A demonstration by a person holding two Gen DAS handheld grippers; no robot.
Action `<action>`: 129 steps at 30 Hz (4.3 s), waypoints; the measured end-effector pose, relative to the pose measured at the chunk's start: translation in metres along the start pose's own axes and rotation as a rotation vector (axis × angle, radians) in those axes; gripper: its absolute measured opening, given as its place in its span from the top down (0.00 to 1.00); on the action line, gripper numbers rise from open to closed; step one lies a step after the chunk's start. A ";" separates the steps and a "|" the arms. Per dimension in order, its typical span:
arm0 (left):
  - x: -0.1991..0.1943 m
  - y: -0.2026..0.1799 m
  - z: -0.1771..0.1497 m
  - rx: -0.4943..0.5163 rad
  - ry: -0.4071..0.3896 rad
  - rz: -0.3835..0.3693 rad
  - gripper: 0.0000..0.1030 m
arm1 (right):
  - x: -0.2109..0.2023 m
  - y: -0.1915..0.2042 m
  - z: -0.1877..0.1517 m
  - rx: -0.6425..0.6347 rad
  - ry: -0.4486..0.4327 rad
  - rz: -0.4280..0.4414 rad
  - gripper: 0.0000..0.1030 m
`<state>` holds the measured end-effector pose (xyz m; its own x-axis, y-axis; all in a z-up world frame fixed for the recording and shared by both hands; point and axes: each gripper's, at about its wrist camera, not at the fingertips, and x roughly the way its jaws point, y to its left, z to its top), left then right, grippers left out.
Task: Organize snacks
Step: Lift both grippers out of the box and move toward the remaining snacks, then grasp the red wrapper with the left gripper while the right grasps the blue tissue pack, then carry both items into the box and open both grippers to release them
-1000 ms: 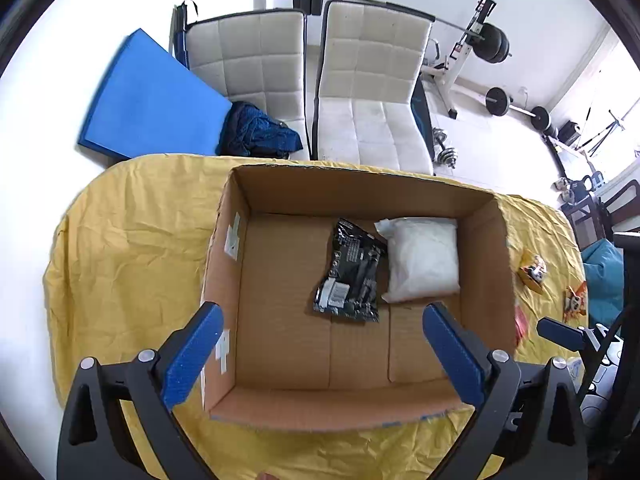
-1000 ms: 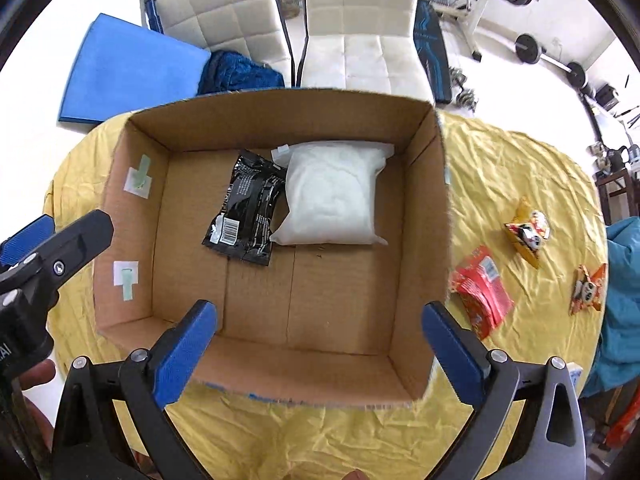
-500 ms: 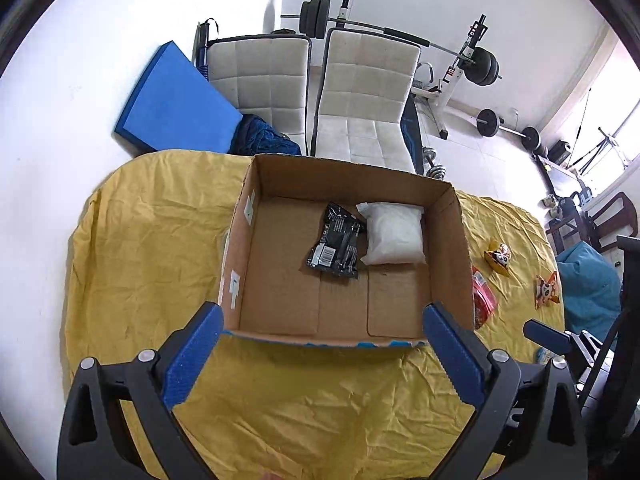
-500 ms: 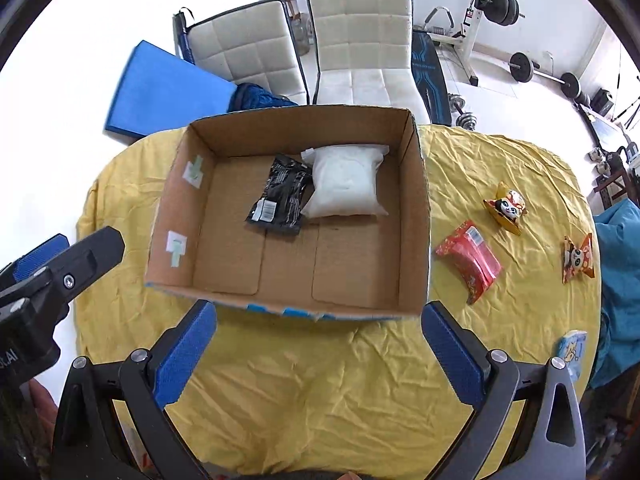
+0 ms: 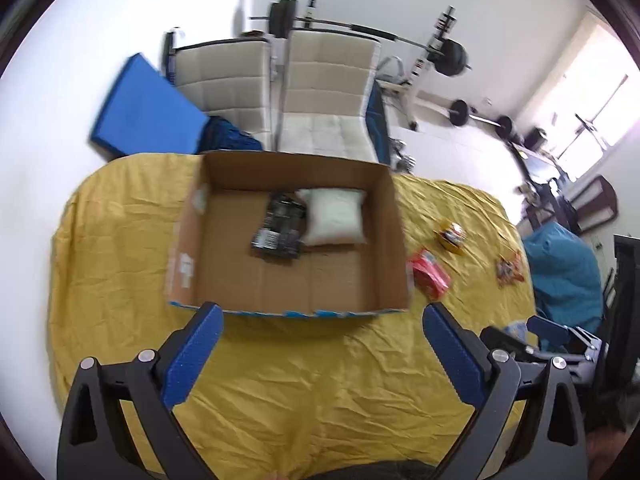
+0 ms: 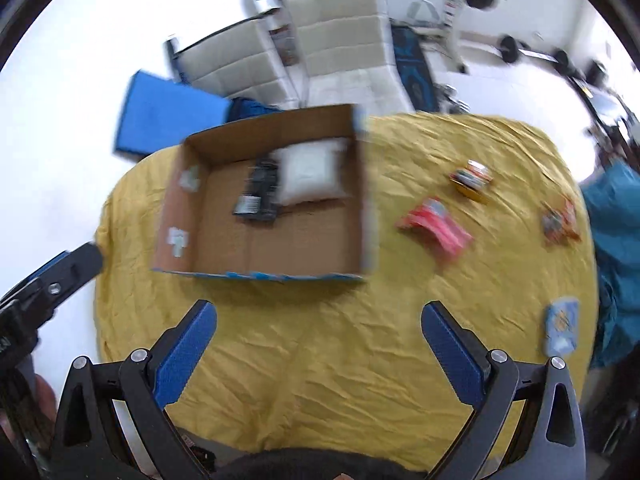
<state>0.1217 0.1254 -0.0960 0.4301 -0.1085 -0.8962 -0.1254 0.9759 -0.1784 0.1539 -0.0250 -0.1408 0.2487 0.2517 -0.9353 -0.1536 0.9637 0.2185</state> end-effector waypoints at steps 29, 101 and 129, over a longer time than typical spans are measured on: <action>0.303 -0.232 0.007 0.041 0.541 0.034 0.01 | 0.194 -0.413 -0.075 0.251 0.461 -0.273 0.33; 0.175 -0.162 0.017 0.164 0.211 -0.038 0.60 | 0.092 -0.211 0.049 0.133 0.220 -0.044 0.60; 0.154 0.100 0.063 -0.084 0.193 0.008 0.60 | 0.187 0.035 0.113 -0.008 0.316 0.045 0.60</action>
<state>0.2318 0.2184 -0.2261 0.2507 -0.1425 -0.9575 -0.2055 0.9587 -0.1965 0.3034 0.0658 -0.2762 -0.0679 0.2522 -0.9653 -0.1654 0.9513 0.2602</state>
